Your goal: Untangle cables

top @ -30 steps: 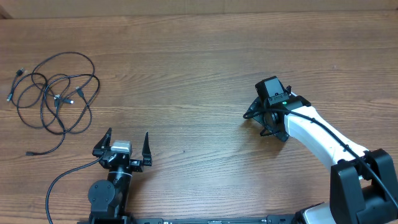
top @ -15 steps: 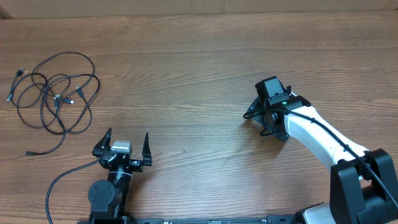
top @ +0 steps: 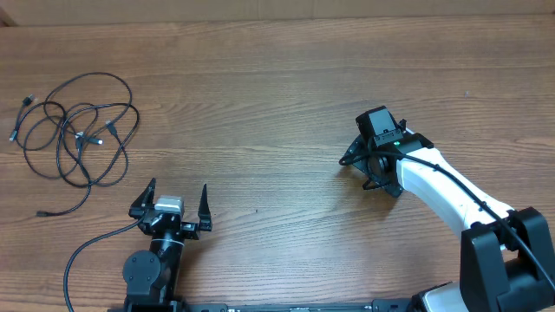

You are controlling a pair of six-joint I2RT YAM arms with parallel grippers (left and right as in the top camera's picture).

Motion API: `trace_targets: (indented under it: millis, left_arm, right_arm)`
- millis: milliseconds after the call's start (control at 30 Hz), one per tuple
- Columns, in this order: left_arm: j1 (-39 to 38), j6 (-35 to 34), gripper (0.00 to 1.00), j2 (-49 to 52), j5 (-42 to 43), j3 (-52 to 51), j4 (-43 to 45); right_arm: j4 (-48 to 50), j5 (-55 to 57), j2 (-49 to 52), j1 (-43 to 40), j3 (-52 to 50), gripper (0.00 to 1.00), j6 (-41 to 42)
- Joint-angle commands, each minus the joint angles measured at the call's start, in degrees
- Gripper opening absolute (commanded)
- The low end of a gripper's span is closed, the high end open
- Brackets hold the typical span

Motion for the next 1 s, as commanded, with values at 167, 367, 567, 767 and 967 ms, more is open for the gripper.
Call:
trace_targets:
  millis: [167,367,567,767,967]
  left_arm:
    - [0.3,-0.2,1.0,-0.7,-0.2,-0.2,0.0]
    - [0.3,-0.2,1.0,-0.7,-0.2,-0.2,0.0]
    - [0.3,-0.2,1.0,-0.7,-0.2,-0.2,0.0]
    - [0.3,-0.2,1.0,-0.7,-0.2,-0.2,0.0]
    - [0.3,-0.2,0.99,-0.7,-0.2,-0.2,0.0]
  right_arm:
    - [0.3,-0.1,-0.9,-0.2,-0.2,1.0,0.4]
    - [0.3,-0.1,-0.9,-0.2,-0.2,1.0,0.4]
    - [0.3,-0.1,-0.8,-0.2,-0.2,1.0,0.4]
    - [0.3,-0.1,-1.1,-0.1,-0.2,1.0,0.4]
    - [0.3,-0.1,-3.9,-0.1,-0.2,1.0,0.4]
